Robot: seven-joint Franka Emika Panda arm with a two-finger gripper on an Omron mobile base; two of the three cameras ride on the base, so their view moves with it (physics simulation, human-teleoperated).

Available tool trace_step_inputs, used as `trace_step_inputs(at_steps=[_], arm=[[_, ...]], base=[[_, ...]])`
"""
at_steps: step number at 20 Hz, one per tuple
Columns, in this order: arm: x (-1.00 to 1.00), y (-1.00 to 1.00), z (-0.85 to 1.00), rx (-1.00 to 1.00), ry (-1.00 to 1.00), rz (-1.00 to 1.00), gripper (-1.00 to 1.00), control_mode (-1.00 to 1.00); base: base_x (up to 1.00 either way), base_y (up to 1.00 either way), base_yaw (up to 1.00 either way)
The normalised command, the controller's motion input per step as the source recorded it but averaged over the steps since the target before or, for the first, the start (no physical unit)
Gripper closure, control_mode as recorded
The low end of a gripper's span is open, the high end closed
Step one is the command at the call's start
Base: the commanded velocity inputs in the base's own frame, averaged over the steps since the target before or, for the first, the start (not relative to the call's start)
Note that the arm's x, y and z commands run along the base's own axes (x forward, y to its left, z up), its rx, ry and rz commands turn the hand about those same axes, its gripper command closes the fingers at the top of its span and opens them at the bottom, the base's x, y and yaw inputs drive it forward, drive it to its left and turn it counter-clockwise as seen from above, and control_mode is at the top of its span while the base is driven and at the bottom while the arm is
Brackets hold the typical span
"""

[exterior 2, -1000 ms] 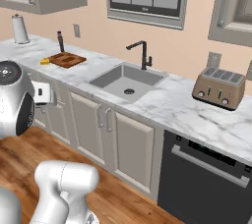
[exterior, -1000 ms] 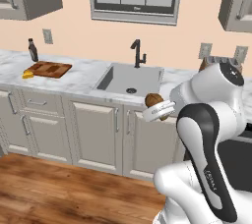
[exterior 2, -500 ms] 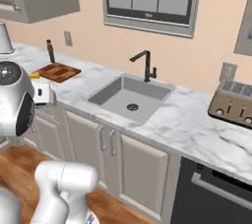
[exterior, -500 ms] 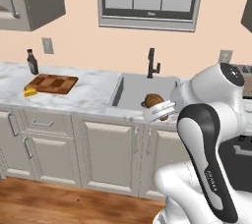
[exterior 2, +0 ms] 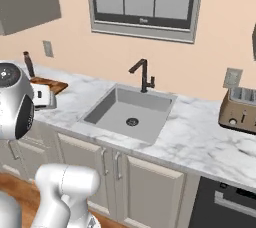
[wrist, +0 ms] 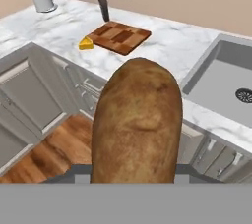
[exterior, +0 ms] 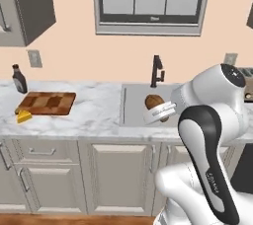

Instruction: Retrieve the reheated potato from the microwave, then place the potato, cheese, and condiment on the cutting board.

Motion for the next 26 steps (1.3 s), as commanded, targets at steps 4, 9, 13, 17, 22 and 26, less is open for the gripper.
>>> trace_step_inputs(at_steps=[4,9,13,17,22,26], arm=[[0.0,0.0,0.0,0.0,0.0,0.0,1.0,1.0],[0.0,0.0,0.0,0.0,0.0,0.0,1.0,1.0],[0.0,0.0,0.0,0.0,0.0,0.0,1.0,1.0],[0.0,0.0,0.0,0.0,0.0,0.0,1.0,1.0],[0.0,0.0,0.0,0.0,0.0,0.0,1.0,1.0],[0.0,0.0,0.0,0.0,0.0,0.0,1.0,1.0]], base=[[0.29,0.56,-0.43],[0.05,0.7,-0.31],[0.0,0.8,-0.18],[0.0,0.81,-0.17],[0.05,0.8,-0.17],[0.31,0.68,-0.25]])
